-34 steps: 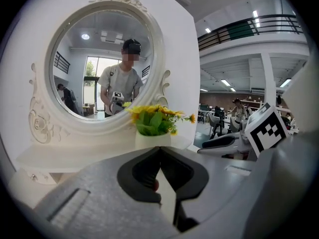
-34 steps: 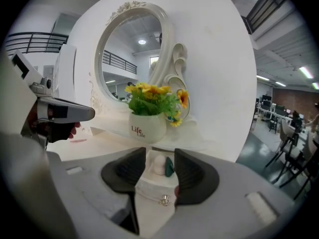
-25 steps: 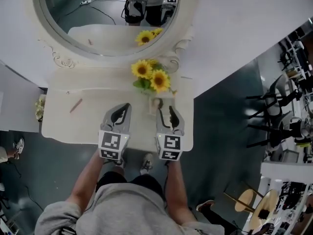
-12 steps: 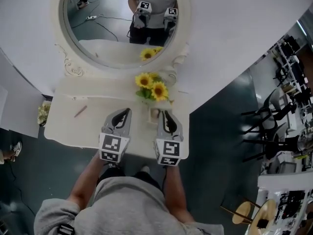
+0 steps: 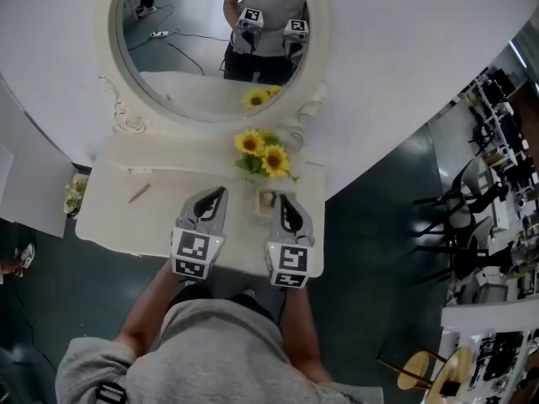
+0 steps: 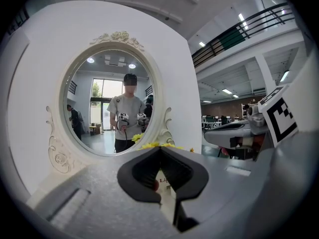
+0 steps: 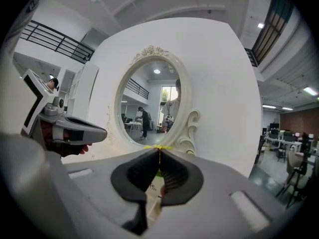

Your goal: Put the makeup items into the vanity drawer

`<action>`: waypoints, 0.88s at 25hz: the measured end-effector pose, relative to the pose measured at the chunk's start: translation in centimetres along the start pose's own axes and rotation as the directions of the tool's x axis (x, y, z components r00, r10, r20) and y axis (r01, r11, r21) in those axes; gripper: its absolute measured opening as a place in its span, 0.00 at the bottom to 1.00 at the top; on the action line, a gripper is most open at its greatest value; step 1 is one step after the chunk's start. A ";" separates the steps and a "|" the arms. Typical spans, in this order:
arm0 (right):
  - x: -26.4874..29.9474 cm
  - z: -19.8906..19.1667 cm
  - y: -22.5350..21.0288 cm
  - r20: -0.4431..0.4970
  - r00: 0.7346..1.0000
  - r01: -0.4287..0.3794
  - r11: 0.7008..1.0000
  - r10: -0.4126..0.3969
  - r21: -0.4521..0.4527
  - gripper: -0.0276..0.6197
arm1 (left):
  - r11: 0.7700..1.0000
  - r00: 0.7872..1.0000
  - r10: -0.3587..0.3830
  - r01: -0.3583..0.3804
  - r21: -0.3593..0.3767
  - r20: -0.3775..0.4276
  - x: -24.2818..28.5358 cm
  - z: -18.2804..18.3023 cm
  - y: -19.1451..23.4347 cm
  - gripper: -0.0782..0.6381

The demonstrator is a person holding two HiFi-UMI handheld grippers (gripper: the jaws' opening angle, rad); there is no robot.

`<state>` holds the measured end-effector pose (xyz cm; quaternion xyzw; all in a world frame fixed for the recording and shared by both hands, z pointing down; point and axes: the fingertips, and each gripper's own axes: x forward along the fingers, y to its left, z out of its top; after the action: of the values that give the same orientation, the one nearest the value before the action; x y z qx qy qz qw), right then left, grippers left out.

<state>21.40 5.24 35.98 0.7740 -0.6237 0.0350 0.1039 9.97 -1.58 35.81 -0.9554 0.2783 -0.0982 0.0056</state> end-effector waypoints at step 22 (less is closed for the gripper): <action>5.6 0.8 12.7 0.017 0.959 -0.282 0.959 0.282 -0.006 0.05 | 0.970 0.968 0.242 -0.243 -0.018 -0.072 -6.5 -3.4 10.0 0.12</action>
<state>10.23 -2.78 37.67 0.6773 -0.7285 0.0417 0.0938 -1.33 -6.45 37.33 -0.9102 0.3944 -0.1262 -0.0046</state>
